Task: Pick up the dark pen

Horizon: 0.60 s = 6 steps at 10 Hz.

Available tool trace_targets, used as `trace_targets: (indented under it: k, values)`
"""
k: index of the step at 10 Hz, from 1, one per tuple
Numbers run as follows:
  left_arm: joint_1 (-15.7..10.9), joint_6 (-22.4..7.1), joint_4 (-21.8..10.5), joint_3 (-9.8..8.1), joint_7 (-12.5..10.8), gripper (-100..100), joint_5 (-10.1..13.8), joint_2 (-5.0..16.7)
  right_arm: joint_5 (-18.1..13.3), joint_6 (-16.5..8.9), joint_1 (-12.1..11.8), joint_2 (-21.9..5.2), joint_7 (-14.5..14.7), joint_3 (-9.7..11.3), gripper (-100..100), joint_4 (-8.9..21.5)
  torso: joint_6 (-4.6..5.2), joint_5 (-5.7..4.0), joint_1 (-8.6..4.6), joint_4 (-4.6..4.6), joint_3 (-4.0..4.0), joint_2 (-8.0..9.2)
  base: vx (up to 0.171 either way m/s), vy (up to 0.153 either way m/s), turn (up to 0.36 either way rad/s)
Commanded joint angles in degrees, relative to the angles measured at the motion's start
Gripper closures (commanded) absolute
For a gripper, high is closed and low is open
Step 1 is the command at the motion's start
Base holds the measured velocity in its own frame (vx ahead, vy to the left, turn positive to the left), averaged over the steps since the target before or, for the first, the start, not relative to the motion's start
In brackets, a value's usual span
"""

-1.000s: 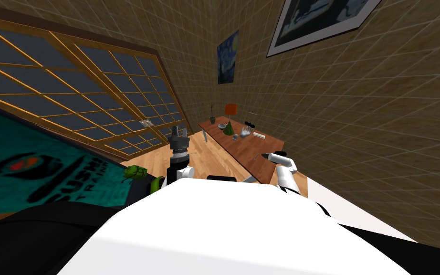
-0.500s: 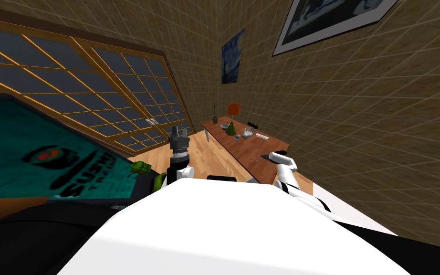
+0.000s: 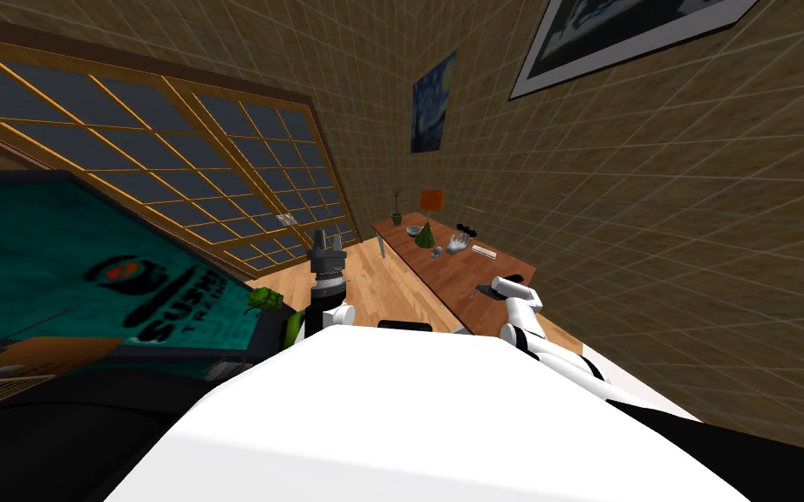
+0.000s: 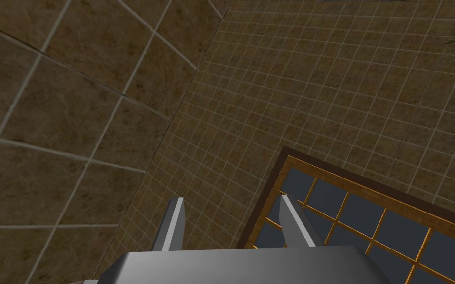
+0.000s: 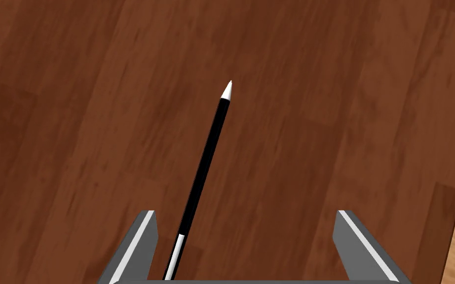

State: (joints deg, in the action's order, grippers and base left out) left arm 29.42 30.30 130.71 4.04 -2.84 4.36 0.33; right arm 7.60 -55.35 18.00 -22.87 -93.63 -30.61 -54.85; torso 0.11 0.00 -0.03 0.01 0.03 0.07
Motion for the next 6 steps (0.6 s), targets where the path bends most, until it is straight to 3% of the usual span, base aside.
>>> trace_targets:
  k: [1,2,5,6]
  values:
    - [0.0,0.0,0.0,0.0,0.0,0,0.0,0.0,0.37,-2.14,1.43,-0.59,-2.86,-0.6,-100,2.86,0.0,0.0,0.0,0.0,0.0,0.0,-0.007,-0.013,0.117]
    - [-0.01,0.0,0.0,0.0,0.0,0,0.0,0.0,0.37,-2.14,1.43,-0.59,-3.6,-0.6,-100,3.12,-0.04,0.0,-0.01,0.0,0.0,0.0,-0.006,-0.019,0.107]
    - [0.0,0.0,0.0,0.0,0.0,0,0.0,0.0,1.05,-6.15,3.67,-1.52,-8.52,-1.58,-100,7.93,0.0,-0.01,-0.04,0.0,0.01,0.01,-0.008,-0.022,0.099]
    - [0.0,0.0,0.0,0.0,0.0,0,0.0,0.0,1.05,-6.15,3.67,-1.52,-9.19,-1.58,-100,7.93,-0.03,-0.01,-0.04,0.0,0.0,0.0,-0.009,-0.02,0.067]
